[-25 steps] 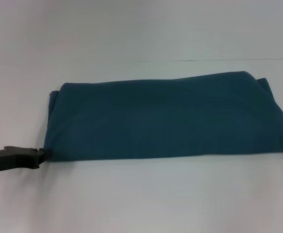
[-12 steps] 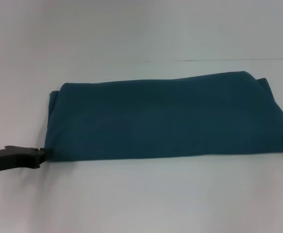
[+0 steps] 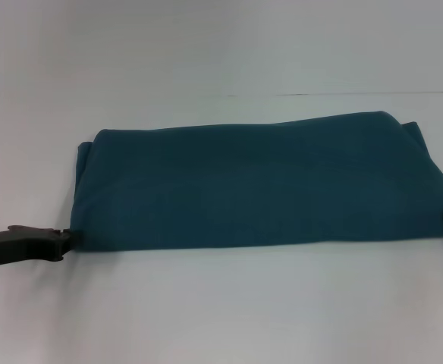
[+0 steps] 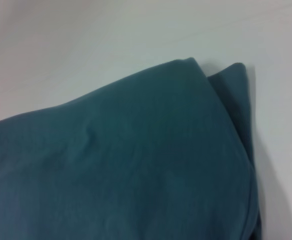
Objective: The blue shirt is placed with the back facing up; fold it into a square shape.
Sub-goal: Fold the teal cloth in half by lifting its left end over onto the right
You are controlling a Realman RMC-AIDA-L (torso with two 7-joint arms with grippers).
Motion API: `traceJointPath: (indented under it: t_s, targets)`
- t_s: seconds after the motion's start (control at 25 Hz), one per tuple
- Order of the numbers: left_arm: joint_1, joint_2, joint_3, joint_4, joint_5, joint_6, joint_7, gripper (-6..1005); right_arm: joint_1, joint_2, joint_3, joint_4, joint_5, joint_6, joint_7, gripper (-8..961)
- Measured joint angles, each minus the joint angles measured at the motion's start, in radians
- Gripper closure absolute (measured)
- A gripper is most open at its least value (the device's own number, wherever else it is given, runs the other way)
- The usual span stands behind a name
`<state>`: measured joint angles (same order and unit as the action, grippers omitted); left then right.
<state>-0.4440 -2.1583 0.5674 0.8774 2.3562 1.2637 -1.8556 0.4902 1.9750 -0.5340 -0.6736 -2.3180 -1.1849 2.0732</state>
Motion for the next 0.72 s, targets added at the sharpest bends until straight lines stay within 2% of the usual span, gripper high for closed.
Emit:
traceJointPath:
  t_s: [0.04,0.24,0.72]
  targets:
    - [0.0,0.0,0.0,0.0,0.0,0.0,0.001,979,-0.001,0.0,0.001,-0.001,0.001,0.0,0.0,456]
    - [-0.001,0.0,0.0,0.001,0.0,0.001,0.005,978,-0.008,0.004,0.012,-0.009,0.003,0.0,-0.007,711]
    - [0.003,0.0,-0.004,0.011,0.0,0.006,0.003,971,-0.029,-0.001,0.059,-0.013,0.005,-0.01,-0.02,937]
